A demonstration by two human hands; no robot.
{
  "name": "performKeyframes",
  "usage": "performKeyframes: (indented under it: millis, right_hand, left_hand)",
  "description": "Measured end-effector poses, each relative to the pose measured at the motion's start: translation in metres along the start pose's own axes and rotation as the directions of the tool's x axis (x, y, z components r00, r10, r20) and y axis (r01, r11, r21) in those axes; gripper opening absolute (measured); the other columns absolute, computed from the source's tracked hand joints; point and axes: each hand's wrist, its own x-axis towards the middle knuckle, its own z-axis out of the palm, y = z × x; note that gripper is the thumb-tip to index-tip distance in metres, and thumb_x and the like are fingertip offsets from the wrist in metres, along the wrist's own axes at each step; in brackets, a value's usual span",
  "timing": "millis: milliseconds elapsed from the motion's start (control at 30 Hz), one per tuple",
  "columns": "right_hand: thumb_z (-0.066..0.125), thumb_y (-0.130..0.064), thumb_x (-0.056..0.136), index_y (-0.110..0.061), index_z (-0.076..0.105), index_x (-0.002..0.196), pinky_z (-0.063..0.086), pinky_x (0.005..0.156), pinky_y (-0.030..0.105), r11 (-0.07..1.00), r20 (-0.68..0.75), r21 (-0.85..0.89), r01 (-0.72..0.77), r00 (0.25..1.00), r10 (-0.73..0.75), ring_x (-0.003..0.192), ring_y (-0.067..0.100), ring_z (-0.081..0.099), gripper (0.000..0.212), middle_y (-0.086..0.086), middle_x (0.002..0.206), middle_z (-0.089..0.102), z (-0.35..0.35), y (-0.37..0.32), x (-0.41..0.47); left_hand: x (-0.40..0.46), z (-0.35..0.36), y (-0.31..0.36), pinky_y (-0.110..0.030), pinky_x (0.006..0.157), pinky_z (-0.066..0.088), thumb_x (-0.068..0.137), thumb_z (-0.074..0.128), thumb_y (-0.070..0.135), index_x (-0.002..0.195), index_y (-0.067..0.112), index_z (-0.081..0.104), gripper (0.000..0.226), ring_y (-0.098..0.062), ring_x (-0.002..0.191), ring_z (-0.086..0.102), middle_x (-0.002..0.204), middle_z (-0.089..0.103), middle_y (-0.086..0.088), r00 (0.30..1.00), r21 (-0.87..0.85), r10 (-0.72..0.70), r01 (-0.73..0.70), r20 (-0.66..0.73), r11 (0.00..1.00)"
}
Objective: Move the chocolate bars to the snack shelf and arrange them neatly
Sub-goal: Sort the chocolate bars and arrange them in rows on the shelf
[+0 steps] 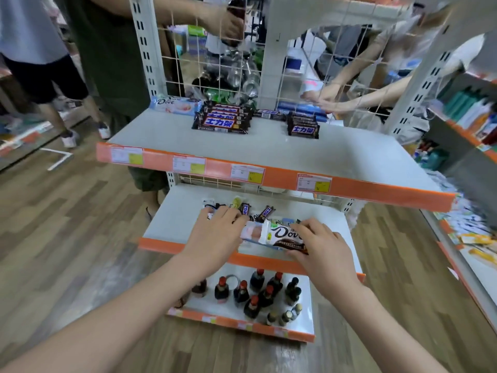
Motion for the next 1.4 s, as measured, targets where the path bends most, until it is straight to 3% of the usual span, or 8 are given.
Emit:
performKeyframes:
  millis: [433, 667, 800, 1067, 1400]
  right_hand:
    - [0.056, -0.048, 0.087, -0.028, 0.047, 0.132, 0.038, 0.086, 0.03, 0.997, -0.097, 0.026, 0.067, 0.993, -0.064, 0.113, 0.015, 0.049, 0.05, -0.008, 0.126, 0.048, -0.061, -0.022, 0.036]
    - [0.061, -0.049, 0.083, -0.027, 0.051, 0.13, 0.041, 0.084, 0.032, 0.998, -0.15, 0.011, 0.065, 0.987, -0.063, 0.106, 0.02, 0.055, 0.052, -0.007, 0.124, 0.051, -0.079, -0.011, 0.095]
    - [0.06, -0.047, 0.085, -0.029, 0.048, 0.131, 0.039, 0.089, 0.033, 0.997, -0.145, 0.01, 0.082, 0.986, -0.08, 0.115, 0.018, 0.049, 0.051, -0.007, 0.128, 0.048, -0.085, 0.0, 0.139]
    - [0.061, -0.052, 0.083, -0.027, 0.051, 0.128, 0.039, 0.087, 0.03, 0.99, -0.151, 0.012, 0.141, 0.979, -0.138, 0.11, 0.015, 0.052, 0.052, -0.009, 0.123, 0.05, -0.084, 0.008, 0.206]
    - [0.067, -0.049, 0.078, -0.021, 0.056, 0.125, 0.042, 0.088, 0.031, 0.975, -0.137, 0.012, 0.223, 0.966, -0.219, 0.108, 0.017, 0.054, 0.055, -0.005, 0.119, 0.055, -0.075, -0.015, 0.253]
  left_hand:
    - [0.015, -0.068, -0.041, -0.035, 0.09, 0.036, 0.09, 0.054, 0.038, 0.129, 0.025, 0.047, 0.042, -0.019, 0.119, 0.047, 0.127, 0.051, 0.004, 0.994, 0.056, -0.009, 0.015, -0.106, 0.998]
    - [0.072, -0.079, -0.067, -0.035, 0.096, 0.031, 0.092, 0.048, 0.038, 0.135, 0.031, 0.037, 0.045, -0.017, 0.123, 0.039, 0.133, 0.043, 0.008, 0.989, 0.009, -0.082, 0.084, -0.126, 0.996]
    - [0.11, -0.079, -0.085, -0.036, 0.099, 0.028, 0.094, 0.045, 0.037, 0.135, 0.032, 0.036, 0.043, -0.016, 0.128, 0.033, 0.135, 0.039, 0.009, 0.989, -0.046, -0.114, 0.11, -0.097, 0.993]
    - [0.156, -0.068, -0.114, -0.035, 0.099, 0.03, 0.093, 0.043, 0.039, 0.132, 0.032, 0.04, 0.039, -0.015, 0.124, 0.038, 0.13, 0.044, 0.01, 0.979, -0.064, -0.144, 0.136, -0.145, 0.989]
    - [0.172, -0.062, -0.151, -0.04, 0.1, 0.031, 0.091, 0.05, 0.035, 0.131, 0.03, 0.041, 0.041, -0.019, 0.124, 0.038, 0.132, 0.045, 0.006, 0.973, -0.088, -0.209, 0.201, -0.099, 0.976]
